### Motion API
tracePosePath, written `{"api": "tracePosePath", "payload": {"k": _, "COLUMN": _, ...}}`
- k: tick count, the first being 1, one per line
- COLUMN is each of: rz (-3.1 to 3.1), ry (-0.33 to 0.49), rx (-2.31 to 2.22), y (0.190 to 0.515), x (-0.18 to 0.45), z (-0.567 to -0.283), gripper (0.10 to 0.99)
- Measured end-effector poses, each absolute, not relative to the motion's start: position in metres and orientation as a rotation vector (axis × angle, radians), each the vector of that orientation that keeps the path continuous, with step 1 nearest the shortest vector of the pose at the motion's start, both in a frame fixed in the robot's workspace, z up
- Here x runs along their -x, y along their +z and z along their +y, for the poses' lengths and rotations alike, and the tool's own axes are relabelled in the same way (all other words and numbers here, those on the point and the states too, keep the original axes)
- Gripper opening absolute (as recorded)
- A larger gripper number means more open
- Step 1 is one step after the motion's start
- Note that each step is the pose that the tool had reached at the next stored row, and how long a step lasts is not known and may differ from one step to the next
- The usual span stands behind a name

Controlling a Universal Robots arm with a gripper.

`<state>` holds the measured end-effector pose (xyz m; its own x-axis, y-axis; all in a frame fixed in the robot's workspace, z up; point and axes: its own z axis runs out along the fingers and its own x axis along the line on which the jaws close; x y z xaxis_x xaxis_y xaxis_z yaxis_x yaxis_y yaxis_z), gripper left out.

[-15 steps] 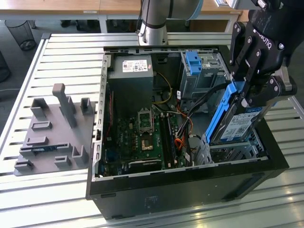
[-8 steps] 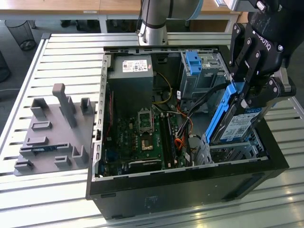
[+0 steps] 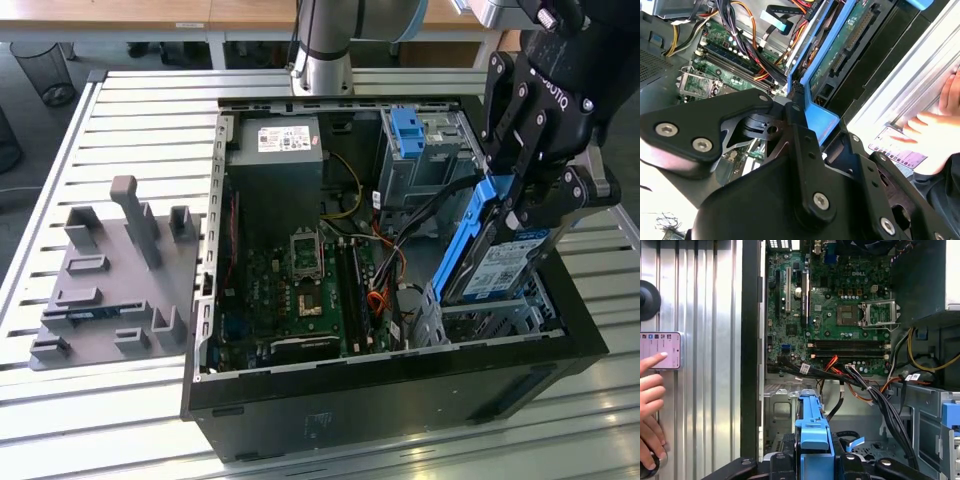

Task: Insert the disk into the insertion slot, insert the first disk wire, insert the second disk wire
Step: 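Insert the disk into the insertion slot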

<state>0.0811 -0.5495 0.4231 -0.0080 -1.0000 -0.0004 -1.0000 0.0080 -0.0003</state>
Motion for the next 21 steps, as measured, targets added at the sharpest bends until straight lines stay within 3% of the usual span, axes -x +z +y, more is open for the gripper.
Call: {"api": "tracePosePath", "payload": {"k": 21, "rz": 2.230, "ry": 0.000, "rx": 2.212, "y": 0.4164, "x": -0.0811, "z": -0.5495, "gripper": 0.365}}
